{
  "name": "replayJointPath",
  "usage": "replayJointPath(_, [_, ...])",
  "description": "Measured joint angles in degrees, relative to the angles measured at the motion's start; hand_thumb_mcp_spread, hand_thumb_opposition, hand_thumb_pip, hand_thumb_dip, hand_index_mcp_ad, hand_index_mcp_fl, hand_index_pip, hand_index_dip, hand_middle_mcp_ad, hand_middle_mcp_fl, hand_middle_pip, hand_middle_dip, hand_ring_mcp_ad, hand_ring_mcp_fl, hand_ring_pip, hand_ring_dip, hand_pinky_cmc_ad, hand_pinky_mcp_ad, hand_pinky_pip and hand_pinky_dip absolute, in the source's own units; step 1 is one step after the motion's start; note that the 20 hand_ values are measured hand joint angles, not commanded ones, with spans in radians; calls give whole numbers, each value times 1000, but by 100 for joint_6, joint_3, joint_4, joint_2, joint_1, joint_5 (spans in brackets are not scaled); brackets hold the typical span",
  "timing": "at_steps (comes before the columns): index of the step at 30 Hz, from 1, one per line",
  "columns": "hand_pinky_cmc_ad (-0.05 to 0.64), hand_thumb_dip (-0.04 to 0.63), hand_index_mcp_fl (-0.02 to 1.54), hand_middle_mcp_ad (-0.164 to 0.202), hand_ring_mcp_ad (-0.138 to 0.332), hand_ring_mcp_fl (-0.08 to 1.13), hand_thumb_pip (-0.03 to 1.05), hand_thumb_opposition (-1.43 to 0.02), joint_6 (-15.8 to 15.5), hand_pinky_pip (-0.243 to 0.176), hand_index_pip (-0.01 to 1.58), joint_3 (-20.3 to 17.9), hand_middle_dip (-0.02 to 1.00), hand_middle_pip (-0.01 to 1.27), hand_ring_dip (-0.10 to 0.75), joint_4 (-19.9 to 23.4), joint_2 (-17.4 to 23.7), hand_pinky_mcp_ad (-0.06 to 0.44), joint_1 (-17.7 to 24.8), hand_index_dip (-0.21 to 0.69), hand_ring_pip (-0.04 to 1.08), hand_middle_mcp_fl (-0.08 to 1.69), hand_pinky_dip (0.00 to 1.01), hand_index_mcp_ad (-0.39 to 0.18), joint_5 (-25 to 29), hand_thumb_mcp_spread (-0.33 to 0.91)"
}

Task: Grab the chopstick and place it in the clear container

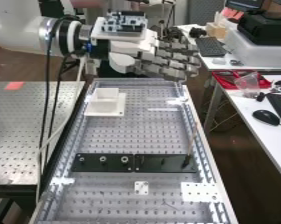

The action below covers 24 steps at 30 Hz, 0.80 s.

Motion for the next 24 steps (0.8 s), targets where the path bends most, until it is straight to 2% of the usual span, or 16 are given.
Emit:
replayJointPath(4, [35, 2, 2, 80, 51, 26, 24, -21, 238, -10, 5, 17, 42, 16, 19, 248, -300, 51, -49, 19, 16, 5, 21, -5, 199, 9])
replayJointPath(6, [38, 21, 73, 80, 59, 26, 278, -155, 329, -14, 10, 16, 42, 37, 19, 438, -402, 51, -64, 16, 17, 12, 37, -5, 330, 120])
replayJointPath(7, [44, 37, 120, 80, 65, 30, 419, -239, 377, -28, 24, 9, 38, 65, 19, 617, -464, 51, -72, 44, 26, 47, 79, -5, 397, 206])
replayJointPath(10, [115, 86, 307, 79, 115, 21, 468, -459, 439, -40, 56, -27, 98, 103, 16, 1076, -602, 86, -81, 110, 61, 220, 187, -10, 575, 276])
replayJointPath(13, [162, 131, 379, 79, 147, 24, 646, -588, 532, -58, 51, -68, 192, 105, 19, 1519, -742, 120, -76, 140, 73, 332, 262, -7, 805, 300])
replayJointPath(15, [199, 150, 421, 82, 155, 21, 642, -632, 606, -91, 56, -87, 255, 106, 24, 1722, -812, 150, -69, 152, 75, 363, 305, -7, 953, 304])
replayJointPath(16, [201, 161, 443, 82, 159, 24, 651, -651, 643, -91, 56, -97, 284, 110, 28, 1865, -857, 147, -60, 154, 66, 384, 325, -7, 1069, 304])
replayJointPath(20, [234, 190, 494, 79, 161, 65, 771, -696, 761, -93, 72, -73, 321, 117, 58, 2260, -1033, 197, -28, 154, 91, 457, 354, -7, 1411, 300])
replayJointPath(24, [255, 236, 506, 79, 161, 120, 803, -731, 818, -93, 262, 123, 398, 202, 117, 2151, -1236, 216, -3, 129, 93, 489, 384, -10, 1531, 304])
